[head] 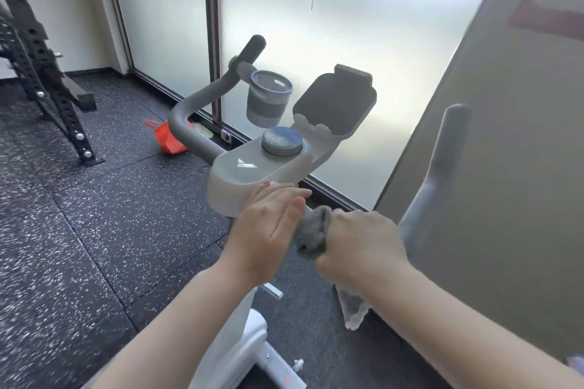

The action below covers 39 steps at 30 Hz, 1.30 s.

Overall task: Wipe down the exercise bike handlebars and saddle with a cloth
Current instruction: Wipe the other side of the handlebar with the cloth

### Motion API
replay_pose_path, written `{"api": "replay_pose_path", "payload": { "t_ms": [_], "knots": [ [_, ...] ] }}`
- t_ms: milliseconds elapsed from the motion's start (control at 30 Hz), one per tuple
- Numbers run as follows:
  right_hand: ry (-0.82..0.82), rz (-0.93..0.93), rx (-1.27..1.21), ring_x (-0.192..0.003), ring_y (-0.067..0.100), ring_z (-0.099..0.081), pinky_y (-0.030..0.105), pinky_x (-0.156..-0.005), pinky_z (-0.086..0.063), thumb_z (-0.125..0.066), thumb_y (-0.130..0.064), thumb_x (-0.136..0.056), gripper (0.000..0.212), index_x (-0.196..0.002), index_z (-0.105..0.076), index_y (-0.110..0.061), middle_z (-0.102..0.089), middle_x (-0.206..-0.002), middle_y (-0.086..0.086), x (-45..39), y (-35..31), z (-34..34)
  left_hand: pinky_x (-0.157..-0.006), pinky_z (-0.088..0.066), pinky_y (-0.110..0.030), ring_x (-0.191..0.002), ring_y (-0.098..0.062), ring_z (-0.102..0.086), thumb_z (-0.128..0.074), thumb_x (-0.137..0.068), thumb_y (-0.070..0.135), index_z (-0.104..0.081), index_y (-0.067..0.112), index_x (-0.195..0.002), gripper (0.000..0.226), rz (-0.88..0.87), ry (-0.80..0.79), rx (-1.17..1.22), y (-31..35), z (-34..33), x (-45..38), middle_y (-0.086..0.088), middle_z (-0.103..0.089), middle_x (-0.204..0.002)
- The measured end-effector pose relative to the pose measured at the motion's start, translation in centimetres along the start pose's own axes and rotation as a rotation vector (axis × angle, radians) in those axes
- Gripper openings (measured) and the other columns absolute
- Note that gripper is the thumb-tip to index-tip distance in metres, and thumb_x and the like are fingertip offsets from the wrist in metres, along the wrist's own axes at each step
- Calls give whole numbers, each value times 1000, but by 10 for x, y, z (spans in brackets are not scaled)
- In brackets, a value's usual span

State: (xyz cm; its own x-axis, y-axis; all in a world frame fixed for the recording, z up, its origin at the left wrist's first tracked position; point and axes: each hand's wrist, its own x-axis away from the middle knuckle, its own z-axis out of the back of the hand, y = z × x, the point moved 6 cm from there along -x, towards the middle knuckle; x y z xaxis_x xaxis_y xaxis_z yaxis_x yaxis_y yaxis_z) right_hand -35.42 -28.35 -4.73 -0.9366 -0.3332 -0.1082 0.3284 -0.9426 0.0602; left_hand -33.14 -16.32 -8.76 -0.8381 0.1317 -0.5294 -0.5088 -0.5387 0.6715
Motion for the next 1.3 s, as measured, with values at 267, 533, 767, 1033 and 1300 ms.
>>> {"api": "replay_pose_path", "payload": {
  "t_ms": [267,533,767,1033,1300],
  "knots": [
    [145,-59,-64,-92,28,-64,31,-60,-31,-49,-33,-84,24,-101,-41,-19,-65,-96,1,-9,-7,-20,-110,-29,-41,-116,-13,-55,-27,-96,37,-70,15,-109,50,-25,56,-39,2,-2,2,5,-69,-110],
    [-144,307,-15,-117,4,-49,16,-99,-28,-58,-35,-84,58,-135,-31,-34,-55,-122,-20,34,50,9,-111,-30,-38,-115,-7,-54,-28,-97,36,-70,17,-110,48,-42,68,-22,2,1,3,8,-69,-110],
    [-108,-113,164,-104,24,-61,29,-81,-45,-56,-24,-87,15,-102,-55,-25,-63,-109,-1,-12,-7,-12,-111,-26,-33,-118,-3,-51,-28,-96,38,-70,20,-111,48,-42,68,-29,0,0,2,11,-68,-111],
    [77,-93,-38,-93,27,-64,30,-62,-35,-58,-46,-81,31,-98,-51,-21,-66,-94,1,-6,2,-10,-111,-27,-35,-118,-8,-53,-29,-96,38,-70,17,-111,48,-30,55,14,3,2,1,7,-68,-112],
    [159,105,18,-89,9,-65,31,-103,-32,-46,-59,-79,38,-101,-56,-29,-66,-86,-14,35,46,-8,-112,-27,-37,-119,-4,-50,-28,-96,40,-68,20,-114,48,-31,4,15,5,5,1,11,-66,-114]
  ]
}}
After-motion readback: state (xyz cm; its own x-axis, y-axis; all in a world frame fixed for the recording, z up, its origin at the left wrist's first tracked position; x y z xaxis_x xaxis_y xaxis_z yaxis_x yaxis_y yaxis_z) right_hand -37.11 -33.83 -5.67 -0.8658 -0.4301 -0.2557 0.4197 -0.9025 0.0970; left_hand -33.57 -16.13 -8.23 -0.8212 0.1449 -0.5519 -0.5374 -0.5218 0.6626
